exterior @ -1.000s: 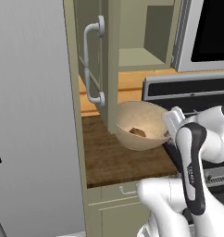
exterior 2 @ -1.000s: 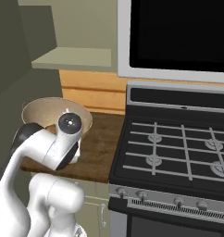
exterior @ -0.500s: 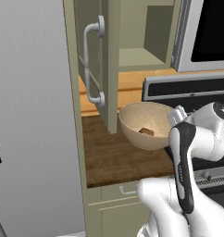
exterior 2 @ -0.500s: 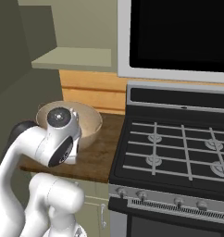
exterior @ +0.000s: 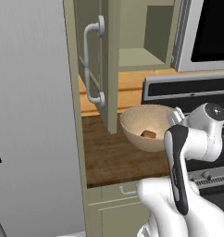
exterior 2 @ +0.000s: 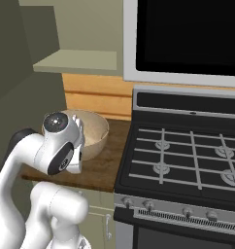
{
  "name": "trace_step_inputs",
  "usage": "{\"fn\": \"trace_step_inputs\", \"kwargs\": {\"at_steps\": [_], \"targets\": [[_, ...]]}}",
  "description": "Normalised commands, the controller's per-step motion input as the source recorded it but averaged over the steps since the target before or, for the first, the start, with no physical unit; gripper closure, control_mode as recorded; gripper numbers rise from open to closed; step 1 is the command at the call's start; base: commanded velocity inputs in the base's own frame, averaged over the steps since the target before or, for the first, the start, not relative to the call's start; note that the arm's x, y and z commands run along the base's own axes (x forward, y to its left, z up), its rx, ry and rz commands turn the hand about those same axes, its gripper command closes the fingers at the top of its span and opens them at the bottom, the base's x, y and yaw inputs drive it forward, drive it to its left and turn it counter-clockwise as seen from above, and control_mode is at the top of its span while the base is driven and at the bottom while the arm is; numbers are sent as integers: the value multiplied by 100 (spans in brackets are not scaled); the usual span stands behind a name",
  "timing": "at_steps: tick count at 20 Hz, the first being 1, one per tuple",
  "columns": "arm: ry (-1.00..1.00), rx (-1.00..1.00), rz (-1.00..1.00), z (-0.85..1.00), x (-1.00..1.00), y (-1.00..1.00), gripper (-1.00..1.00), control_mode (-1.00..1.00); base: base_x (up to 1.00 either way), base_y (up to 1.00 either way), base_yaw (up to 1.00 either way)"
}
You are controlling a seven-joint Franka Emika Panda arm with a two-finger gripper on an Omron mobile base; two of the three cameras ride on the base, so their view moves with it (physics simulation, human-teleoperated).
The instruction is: Open the cabinet, pick up the bread from the cabinet and place it in the basket. Then move the basket to the dining counter.
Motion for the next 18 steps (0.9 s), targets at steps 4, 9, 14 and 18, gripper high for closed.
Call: {"fn": "trace_step_inputs", "kwargs": {"at_steps": [4, 9, 14, 18], "targets": [[0, 0, 0, 0, -6, 0, 100, -100, 0, 0, 0], [0, 0, 0, 0, -7, 0, 100, 100, -54, 0, 0], [0, 0, 0, 0, 0, 0, 100, 100, -94, 0, -1], [0, 0, 0, 0, 0, 0, 100, 100, -96, -2, -1]]}}
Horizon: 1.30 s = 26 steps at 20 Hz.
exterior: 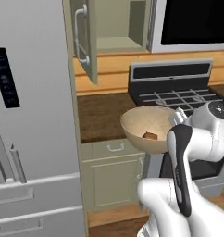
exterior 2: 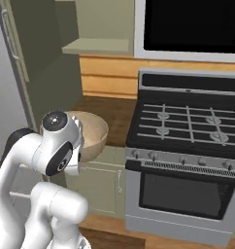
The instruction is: Open the cabinet, pick up the bread from the cabinet and place it in the basket. Then move the basket to the dining counter.
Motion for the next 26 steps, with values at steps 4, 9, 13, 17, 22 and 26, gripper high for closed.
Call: {"fn": "trace_step_inputs", "kwargs": {"at_steps": [4, 9, 13, 17, 22, 26], "targets": [[0, 0, 0, 0, 0, 0, 100, 100, -74, -7, -14], [0, 0, 0, 0, 0, 0, 100, 100, -40, -32, -68], [0, 0, 0, 0, 0, 0, 100, 100, -5, -39, -75], [0, 0, 0, 0, 0, 0, 100, 100, 1, -66, -73], [0, 0, 0, 0, 0, 0, 100, 100, 0, -61, -80], [0, 0, 0, 0, 0, 0, 100, 100, 0, -61, -80]]}}
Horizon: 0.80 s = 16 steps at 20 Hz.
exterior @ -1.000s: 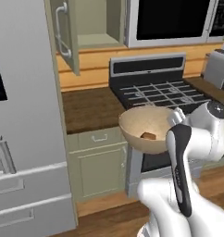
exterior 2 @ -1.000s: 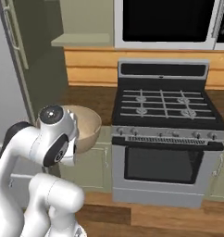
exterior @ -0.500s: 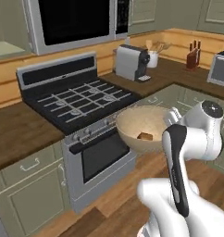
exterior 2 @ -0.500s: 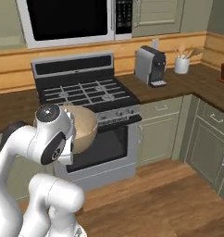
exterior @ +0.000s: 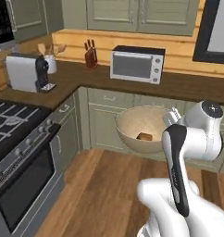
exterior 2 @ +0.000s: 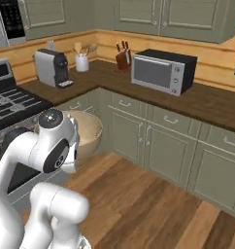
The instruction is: Open the cabinet, pick up the bread from the cabinet and place it in the basket. Then move the basket to the dining counter.
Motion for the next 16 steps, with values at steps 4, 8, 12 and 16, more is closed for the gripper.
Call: {"fn": "trace_step_inputs", "kwargs": {"at_steps": [4, 8, 12, 16], "targets": [[0, 0, 0, 0, 0, 0, 100, 100, 0, -59, -80], [0, 0, 0, 0, 0, 0, 100, 100, 0, -57, -80], [0, 0, 0, 0, 0, 0, 100, 100, 0, -59, -79], [0, 0, 0, 0, 0, 0, 100, 100, 0, -61, -78]]}}
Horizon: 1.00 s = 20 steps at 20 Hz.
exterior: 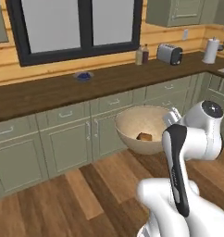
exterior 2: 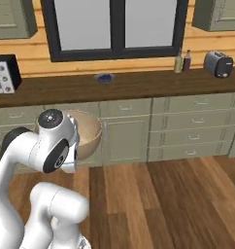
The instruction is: Open the cabinet, pick up the bread from the cabinet and place it in the basket. Then move the basket to the dining counter.
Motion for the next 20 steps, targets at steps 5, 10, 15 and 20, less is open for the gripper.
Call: {"fn": "trace_step_inputs", "kwargs": {"at_steps": [5, 10, 15, 20], "targets": [[0, 0, 0, 0, 0, 0, 100, 100, 0, -61, -77], [0, 0, 0, 0, 0, 0, 100, 100, 0, -61, -77], [0, 0, 0, 0, 0, 0, 100, 100, 0, -57, -77], [0, 0, 0, 0, 0, 0, 100, 100, 0, -62, -81]]}}
